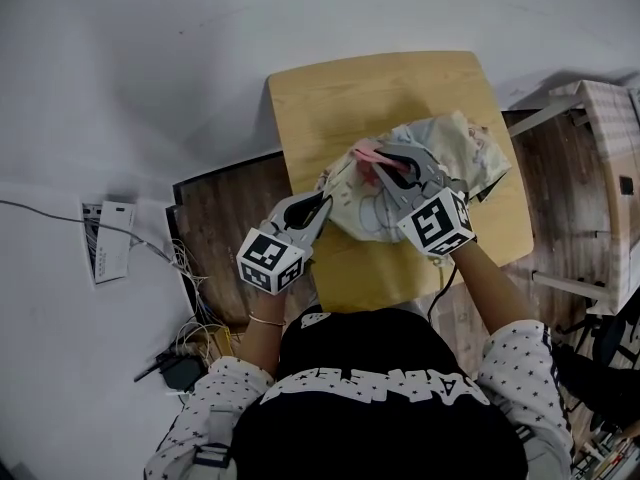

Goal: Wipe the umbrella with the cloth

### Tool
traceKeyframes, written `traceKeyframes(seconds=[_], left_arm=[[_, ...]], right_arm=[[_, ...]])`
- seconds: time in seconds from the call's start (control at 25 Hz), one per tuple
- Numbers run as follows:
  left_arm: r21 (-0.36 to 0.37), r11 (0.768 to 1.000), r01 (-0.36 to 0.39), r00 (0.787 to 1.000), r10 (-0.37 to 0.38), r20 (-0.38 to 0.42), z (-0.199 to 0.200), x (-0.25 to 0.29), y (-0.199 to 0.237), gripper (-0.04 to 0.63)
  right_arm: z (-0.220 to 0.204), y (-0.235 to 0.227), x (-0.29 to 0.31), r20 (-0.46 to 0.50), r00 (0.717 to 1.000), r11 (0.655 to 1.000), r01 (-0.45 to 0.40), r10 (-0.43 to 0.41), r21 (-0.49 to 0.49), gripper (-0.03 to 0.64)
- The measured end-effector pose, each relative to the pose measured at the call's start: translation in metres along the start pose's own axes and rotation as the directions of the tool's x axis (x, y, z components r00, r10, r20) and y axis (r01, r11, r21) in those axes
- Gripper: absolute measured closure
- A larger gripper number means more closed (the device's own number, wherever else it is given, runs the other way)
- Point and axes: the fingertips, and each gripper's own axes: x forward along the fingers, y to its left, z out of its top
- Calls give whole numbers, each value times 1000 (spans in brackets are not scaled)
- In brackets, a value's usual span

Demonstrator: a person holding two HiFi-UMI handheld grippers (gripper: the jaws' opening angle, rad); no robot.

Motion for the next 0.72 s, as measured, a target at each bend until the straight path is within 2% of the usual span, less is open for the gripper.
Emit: traceKeyframes(seconds=[0.2, 0.28, 0.36, 0.48, 0.72], left_arm=[[-2, 1000, -3, 1000, 3, 5, 1, -2, 3, 571], [-7, 1000, -6, 1000, 6, 5, 1, -1, 3, 571], [-11, 1000, -7, 1000, 7, 4, 1, 0, 3, 571], [-15, 1000, -8, 1000, 8, 4, 1, 0, 4, 571], [-15, 1000, -14, 1000, 14, -1, 0, -1, 5, 571]], right_arm=[[19, -17, -6, 36, 996, 992, 84, -81, -90, 584], [14, -18, -3, 13, 996, 985, 88, -87, -150, 584], [-3, -10, 3, -36, 998, 983, 45, -53, -177, 584], [-26, 11, 6, -99, 995, 987, -36, 21, -158, 584], [-40, 45, -2, -128, 985, 985, -130, 115, -113, 584]])
